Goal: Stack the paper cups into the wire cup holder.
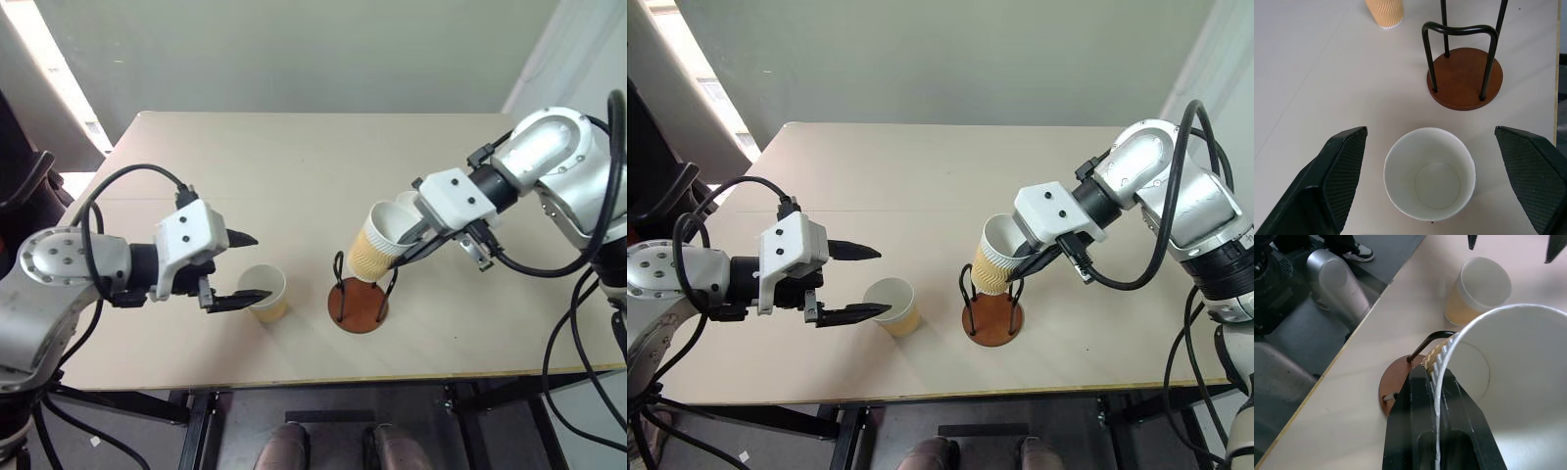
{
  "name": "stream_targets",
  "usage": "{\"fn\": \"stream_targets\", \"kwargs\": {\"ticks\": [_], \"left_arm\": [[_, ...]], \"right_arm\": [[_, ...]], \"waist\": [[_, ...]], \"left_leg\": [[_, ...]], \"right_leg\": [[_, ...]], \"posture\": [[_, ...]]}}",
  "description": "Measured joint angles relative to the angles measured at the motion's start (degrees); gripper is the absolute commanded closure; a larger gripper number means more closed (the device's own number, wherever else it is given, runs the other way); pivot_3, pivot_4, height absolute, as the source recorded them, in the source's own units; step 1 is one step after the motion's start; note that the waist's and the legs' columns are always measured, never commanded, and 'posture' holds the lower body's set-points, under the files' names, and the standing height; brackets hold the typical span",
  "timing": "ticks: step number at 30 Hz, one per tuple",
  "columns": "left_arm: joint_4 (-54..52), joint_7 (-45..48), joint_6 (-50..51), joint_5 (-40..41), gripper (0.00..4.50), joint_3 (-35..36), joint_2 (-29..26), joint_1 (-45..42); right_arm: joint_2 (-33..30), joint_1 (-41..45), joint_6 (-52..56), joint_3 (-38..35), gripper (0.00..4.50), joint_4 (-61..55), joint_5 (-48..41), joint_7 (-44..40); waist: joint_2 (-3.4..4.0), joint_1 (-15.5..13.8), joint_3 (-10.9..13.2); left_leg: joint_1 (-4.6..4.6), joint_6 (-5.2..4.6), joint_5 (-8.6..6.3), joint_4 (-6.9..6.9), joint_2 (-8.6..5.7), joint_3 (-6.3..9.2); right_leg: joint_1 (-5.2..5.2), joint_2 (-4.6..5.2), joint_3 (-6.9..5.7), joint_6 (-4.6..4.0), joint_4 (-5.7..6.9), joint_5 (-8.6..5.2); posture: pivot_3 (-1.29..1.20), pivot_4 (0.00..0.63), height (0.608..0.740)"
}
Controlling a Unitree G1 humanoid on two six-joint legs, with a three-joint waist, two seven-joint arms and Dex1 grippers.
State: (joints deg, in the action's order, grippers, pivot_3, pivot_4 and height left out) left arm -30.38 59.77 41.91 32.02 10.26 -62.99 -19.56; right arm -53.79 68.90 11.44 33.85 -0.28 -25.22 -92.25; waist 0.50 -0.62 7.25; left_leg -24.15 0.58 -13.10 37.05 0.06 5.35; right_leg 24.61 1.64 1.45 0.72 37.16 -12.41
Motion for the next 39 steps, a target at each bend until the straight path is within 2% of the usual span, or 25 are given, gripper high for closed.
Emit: {"fn": "stream_targets", "kwargs": {"ticks": [11, 13, 18, 23, 30, 37, 39], "left_arm": [[-0.1, -1.3, 0.5, 0.6, 0.0, -0.3, 0.1, -1.7], [0.4, -1.9, 0.4, 0.0, 0.0, -1.9, 1.0, -3.8], [9.6, -9.9, -2.0, -7.4, 0.0, -9.4, 9.7, -16.9], [13.6, -11.4, -2.2, -10.7, 0.0, -15.2, 14.6, -21.3], [14.0, -11.3, -2.9, -12.5, 0.0, -17.3, 15.8, -21.6], [11.7, -11.4, -1.5, -12.4, 0.0, -16.9, 15.8, -21.1], [11.0, -11.4, -1.0, -12.4, 0.0, -16.8, 15.2, -20.5]], "right_arm": [[1.0, 0.4, -1.2, 1.5, 0.04, 1.3, 2.4, 0.0], [1.4, 0.5, -1.0, 1.0, 0.02, 3.4, 3.0, 0.0], [6.3, 3.7, -3.8, -1.8, 0.02, 22.3, 12.7, 2.3], [11.6, 5.0, -4.7, -4.9, 0.02, 35.4, 17.0, 4.6], [17.0, 7.1, -11.8, -5.5, 0.02, 54.9, 28.8, 15.6], [21.9, 7.3, -16.0, -5.5, 0.02, 64.6, 36.1, 21.3], [22.3, 7.4, -16.8, -5.5, 0.56, 66.0, 37.4, 21.9]], "waist": [[0.0, 0.0, 0.0], [-0.01, 0.0, 0.0], [-0.05, -0.3, 0.0], [-0.05, -0.1, 0.0], [-0.03, -0.1, 0.0], [-0.01, -0.2, 0.0], [-0.01, -0.2, 0.0]], "left_leg": [[0.02, 0.13, -0.05, 0.0, 0.17, 0.02], [0.04, 0.16, -0.04, 0.01, 0.18, 0.02], [0.11, 0.17, 0.23, 0.07, 0.18, 0.08], [0.1, 0.27, 0.27, 0.01, 0.24, 0.08], [0.07, 0.51, 0.1, -0.07, 0.52, 0.06], [0.0, 0.56, 0.05, -0.08, 0.58, 0.04], [0.0, 0.56, 0.06, -0.07, 0.58, 0.04]], "right_leg": [[0.01, -0.22, 0.0, -0.11, 0.0, 0.0], [0.0, -0.23, 0.0, -0.13, 0.03, 0.01], [-0.03, -0.23, 0.0, -0.52, 0.05, 0.35], [0.04, -0.33, 0.04, 0.08, 0.02, 0.74], [0.18, -0.53, -0.03, 0.09, -0.03, 0.74], [0.21, -0.56, -0.06, 0.09, -0.07, 0.74], [0.21, -0.56, -0.06, 0.09, -0.07, 0.74]], "posture": [[0.0, 0.15, 0.74], [0.0, 0.15, 0.74], [0.0, 0.15, 0.74], [0.0, 0.15, 0.74], [0.0, 0.15, 0.74], [0.0, 0.15, 0.74], [0.0, 0.15, 0.74]]}}
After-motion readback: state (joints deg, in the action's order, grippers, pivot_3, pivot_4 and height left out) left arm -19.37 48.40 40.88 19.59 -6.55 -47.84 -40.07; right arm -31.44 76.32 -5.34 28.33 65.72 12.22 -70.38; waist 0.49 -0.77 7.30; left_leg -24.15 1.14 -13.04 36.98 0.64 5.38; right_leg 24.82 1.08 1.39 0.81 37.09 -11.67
